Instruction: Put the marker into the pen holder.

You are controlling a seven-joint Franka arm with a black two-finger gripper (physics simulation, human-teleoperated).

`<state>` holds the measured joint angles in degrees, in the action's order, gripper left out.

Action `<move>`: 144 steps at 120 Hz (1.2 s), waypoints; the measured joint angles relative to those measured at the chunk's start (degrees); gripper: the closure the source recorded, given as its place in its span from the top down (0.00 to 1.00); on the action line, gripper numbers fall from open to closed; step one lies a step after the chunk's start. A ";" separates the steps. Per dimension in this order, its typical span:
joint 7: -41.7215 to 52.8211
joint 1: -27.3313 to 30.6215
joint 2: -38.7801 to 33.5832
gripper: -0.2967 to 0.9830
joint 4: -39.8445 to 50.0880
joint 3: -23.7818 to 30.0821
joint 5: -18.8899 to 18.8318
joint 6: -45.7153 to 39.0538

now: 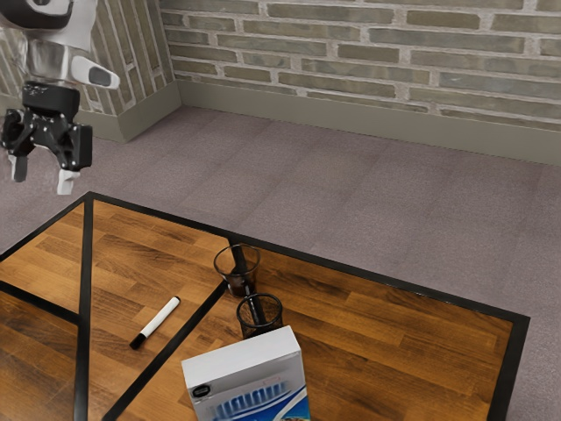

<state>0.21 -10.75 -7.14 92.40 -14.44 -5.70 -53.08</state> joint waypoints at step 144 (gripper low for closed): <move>7.40 -5.83 12.72 0.71 47.02 -9.86 4.38 -81.40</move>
<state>7.60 -16.59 5.58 139.42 -24.30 -1.31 -134.48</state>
